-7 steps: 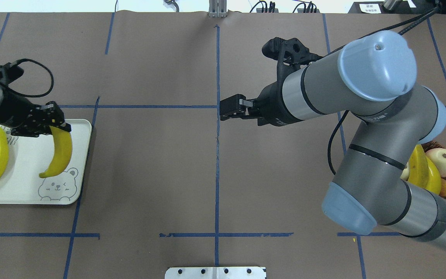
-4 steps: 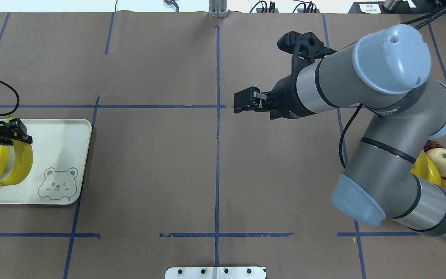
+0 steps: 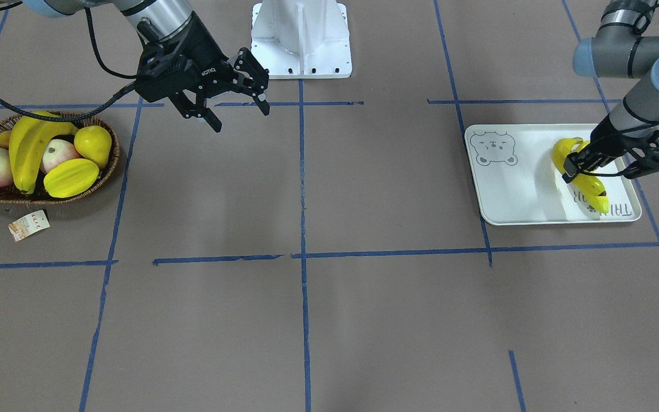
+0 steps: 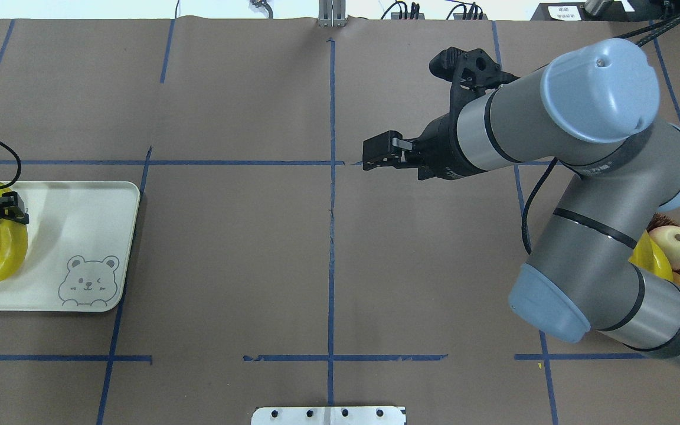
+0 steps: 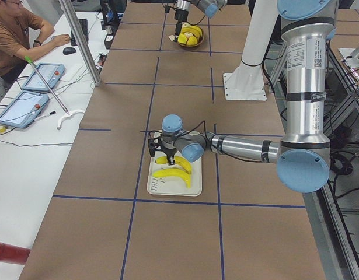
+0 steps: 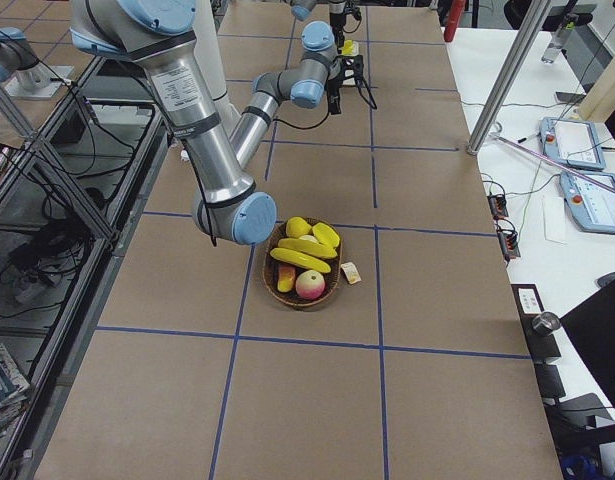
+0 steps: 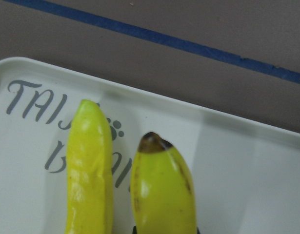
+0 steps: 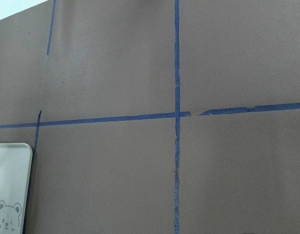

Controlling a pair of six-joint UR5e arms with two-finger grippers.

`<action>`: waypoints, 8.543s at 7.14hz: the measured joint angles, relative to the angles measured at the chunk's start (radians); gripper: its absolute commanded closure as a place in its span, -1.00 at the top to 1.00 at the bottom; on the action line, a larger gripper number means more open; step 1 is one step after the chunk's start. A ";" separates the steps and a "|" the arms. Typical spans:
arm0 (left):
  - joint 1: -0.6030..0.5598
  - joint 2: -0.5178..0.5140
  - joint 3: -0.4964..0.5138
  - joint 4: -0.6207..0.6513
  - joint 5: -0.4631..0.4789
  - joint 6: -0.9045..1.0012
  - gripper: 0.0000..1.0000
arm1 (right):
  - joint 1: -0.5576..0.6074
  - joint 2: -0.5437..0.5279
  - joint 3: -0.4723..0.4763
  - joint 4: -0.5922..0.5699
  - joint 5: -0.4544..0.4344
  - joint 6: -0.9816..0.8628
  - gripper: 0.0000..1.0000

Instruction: Transfer all bananas from basket to plate

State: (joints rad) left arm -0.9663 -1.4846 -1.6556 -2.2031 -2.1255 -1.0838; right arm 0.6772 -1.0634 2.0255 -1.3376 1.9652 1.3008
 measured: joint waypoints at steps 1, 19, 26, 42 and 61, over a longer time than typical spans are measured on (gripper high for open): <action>-0.003 0.003 -0.010 -0.001 0.006 0.020 1.00 | 0.014 -0.003 0.001 -0.006 0.006 -0.001 1.00; -0.110 -0.060 -0.246 0.175 -0.182 0.028 1.00 | 0.134 -0.726 0.049 0.022 0.106 -0.188 0.53; -0.108 -0.060 -0.246 0.175 -0.182 0.028 1.00 | 0.137 -0.772 0.050 0.024 0.130 -0.186 0.57; -0.108 -0.059 -0.242 0.175 -0.181 0.030 1.00 | 0.128 -0.728 0.035 0.019 0.117 -0.188 -0.98; 0.244 -0.673 -0.182 0.053 -0.083 -0.644 0.98 | -0.232 0.158 -0.028 -0.103 -0.098 -0.082 -0.99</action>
State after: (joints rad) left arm -0.7225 -2.1581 -1.8377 -2.1504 -2.2083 -1.7278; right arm 0.4452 -0.9054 1.9979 -1.4402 1.8674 1.2192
